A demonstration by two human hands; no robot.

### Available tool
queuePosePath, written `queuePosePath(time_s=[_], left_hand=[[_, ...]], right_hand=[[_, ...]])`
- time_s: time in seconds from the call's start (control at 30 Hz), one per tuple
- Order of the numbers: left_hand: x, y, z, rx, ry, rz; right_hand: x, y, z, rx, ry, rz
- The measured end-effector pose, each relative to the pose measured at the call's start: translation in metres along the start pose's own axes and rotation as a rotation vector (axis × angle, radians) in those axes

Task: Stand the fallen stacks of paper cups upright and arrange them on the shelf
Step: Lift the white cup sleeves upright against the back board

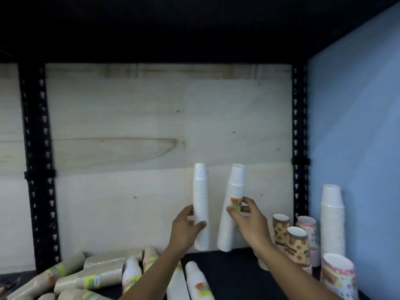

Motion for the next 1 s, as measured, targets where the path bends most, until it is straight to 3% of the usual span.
queuePosePath(time_s=[0.13,0.53,0.8,1.0], left_hand=[[-0.002,-0.017,0.009,-0.021,-0.074,-0.043],[0.001,-0.047,0.025,-0.138,-0.239,-0.128],[0.008,-0.045,0.018,0.027,-0.308,-0.087],[0.004,-0.049,0.015,0.008,-0.333,-0.108]], right_hand=[[0.000,0.028,0.019,-0.057,-0.040,0.068],[0.003,0.056,0.033,-0.121,-0.058,0.022],[0.000,0.067,0.038,-0.139,-0.120,0.032],[-0.004,0.072,0.042,-0.103,-0.135,0.067]])
Point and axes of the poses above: each hand's wrist, its own x-axis towards the middle knuckle, its own z-axis out of the palm, y = z × x, the point moved 2 cm from there along x, towards the middle knuckle, and after that the axes turned 9 degrees about -z, right-handed, at the moved point
